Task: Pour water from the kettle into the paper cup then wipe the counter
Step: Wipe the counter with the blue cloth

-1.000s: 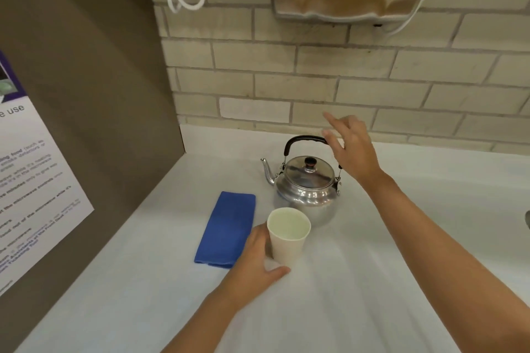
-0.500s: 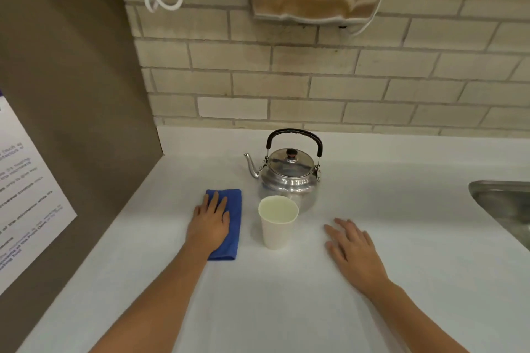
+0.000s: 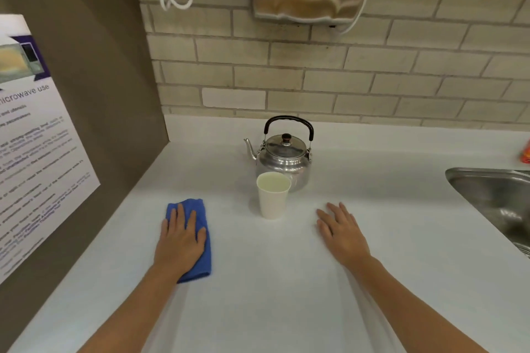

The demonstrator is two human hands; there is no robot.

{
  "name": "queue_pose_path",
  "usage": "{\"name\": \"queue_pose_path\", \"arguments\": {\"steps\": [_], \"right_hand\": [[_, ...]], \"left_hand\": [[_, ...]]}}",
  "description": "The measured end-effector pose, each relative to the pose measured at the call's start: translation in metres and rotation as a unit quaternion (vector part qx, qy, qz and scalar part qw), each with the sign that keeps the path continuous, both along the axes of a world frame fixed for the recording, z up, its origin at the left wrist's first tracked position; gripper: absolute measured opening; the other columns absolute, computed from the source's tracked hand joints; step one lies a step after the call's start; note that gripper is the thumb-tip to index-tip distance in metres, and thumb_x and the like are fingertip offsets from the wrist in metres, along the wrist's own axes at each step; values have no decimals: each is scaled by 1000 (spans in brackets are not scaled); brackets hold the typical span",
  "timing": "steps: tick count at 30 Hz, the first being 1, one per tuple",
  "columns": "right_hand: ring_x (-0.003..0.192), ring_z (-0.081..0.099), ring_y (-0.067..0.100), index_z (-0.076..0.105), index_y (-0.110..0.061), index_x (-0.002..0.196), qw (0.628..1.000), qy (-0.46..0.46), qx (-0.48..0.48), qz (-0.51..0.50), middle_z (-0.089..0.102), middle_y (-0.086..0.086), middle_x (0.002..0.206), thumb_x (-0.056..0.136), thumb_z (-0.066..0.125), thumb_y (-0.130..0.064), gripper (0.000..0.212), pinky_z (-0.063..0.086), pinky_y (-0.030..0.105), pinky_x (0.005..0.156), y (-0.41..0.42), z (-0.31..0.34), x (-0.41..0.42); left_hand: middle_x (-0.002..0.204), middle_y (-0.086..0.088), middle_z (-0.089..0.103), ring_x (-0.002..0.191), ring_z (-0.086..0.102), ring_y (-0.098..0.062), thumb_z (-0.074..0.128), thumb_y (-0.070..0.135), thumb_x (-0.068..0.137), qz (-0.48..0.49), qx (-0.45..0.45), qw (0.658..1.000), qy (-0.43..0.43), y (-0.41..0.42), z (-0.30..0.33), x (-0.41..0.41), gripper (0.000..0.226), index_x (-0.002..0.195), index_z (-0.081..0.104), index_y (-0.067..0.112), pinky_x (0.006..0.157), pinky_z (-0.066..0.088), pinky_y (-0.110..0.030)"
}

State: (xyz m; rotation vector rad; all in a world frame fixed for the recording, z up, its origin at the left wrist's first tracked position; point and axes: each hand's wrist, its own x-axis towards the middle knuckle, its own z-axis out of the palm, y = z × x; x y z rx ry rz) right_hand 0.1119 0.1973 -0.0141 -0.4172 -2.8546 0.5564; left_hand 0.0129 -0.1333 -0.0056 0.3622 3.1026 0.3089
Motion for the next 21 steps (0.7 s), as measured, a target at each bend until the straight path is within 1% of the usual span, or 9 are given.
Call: {"name": "queue_pose_path", "arguments": {"steps": [3, 6, 8, 10, 13, 16, 18, 21], "right_hand": [[145, 6, 20, 38, -27, 138, 1000, -5, -6, 3, 26, -1, 153, 98, 31, -38, 42, 7, 37, 118, -5, 0, 8], [145, 5, 19, 35, -26, 140, 1000, -13, -12, 17, 23, -1, 154, 98, 30, -37, 43, 6, 37, 118, -10, 2, 15], [145, 4, 20, 30, -26, 142, 999, -15, -17, 30, 21, 0, 155, 98, 30, -37, 45, 7, 37, 118, -10, 3, 20], [145, 4, 20, 26, -26, 143, 999, -11, -27, 34, 19, 1, 156, 98, 30, -36, 46, 6, 39, 118, -5, 5, 24], [145, 2, 21, 24, -26, 144, 999, -25, -25, 24, 17, 2, 156, 99, 27, -36, 46, 5, 41, 118, 16, 8, 30], [145, 1, 22, 22, -26, 144, 999, -43, -11, 8, 15, 2, 156, 99, 24, -37, 47, 4, 43, 118, 47, 12, 35], [145, 1, 22, 20, -25, 145, 999, -53, -8, 4, 14, 2, 157, 99, 22, -37, 47, 4, 44, 118, 69, 14, 36], [145, 1, 22, 19, -25, 145, 998, -65, -15, 9, 14, 2, 157, 99, 21, -36, 47, 3, 43, 118, 97, 16, 36]], "left_hand": [[157, -21, -2, 145, -2, -30, 24, 36, 98, -20, 5, 1000, 4, 63, 1, 37, 59, 147, 7, 8, 119, 1, -41], [156, -24, -3, 145, -5, -35, 23, 40, 96, -68, 27, 997, 0, 125, -4, 96, 64, 146, 4, 6, 118, -4, -44], [156, -24, -5, 144, -7, -35, 23, 41, 95, -86, 35, 996, -10, 136, -7, 119, 65, 147, 3, 7, 118, -5, -43], [155, -24, -7, 145, -8, -34, 22, 42, 96, -49, 34, 998, -17, 118, -6, 117, 64, 147, 1, 8, 118, -4, -42], [154, -28, -3, 144, -2, -38, 23, 41, 97, 71, 17, 997, -12, 85, -2, 101, 65, 146, 0, 5, 118, 1, -43], [153, -32, 1, 143, 3, -42, 22, 42, 96, 127, -6, 992, -8, 100, 0, 101, 67, 145, 2, 1, 118, 2, -47], [152, -32, 1, 142, 3, -43, 20, 44, 96, 128, -8, 992, -1, 137, -2, 111, 69, 145, 1, 0, 118, 1, -48], [153, -31, 0, 143, 0, -43, 19, 44, 96, 64, -2, 998, 4, 212, -4, 131, 68, 145, 1, 0, 117, -2, -48]]}}
